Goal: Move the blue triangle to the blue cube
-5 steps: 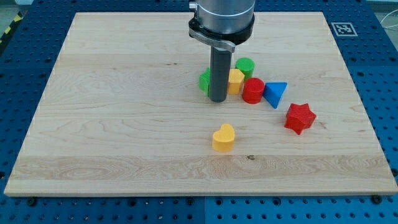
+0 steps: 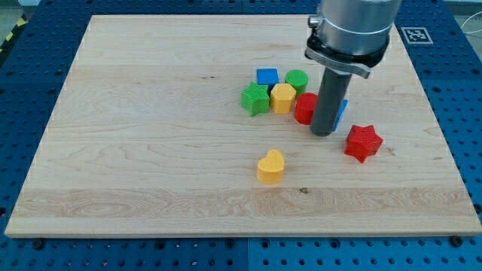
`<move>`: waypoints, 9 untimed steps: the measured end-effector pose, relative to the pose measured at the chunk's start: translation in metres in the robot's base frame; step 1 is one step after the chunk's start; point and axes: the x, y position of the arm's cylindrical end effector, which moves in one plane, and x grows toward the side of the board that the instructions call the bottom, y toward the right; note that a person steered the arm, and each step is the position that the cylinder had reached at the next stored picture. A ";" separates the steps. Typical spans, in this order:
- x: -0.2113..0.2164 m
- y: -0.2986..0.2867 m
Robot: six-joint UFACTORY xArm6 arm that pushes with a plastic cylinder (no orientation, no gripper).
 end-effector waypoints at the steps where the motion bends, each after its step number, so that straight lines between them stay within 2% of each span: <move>1: 0.000 0.026; 4: -0.027 0.029; 7: -0.084 0.038; 9: -0.109 0.083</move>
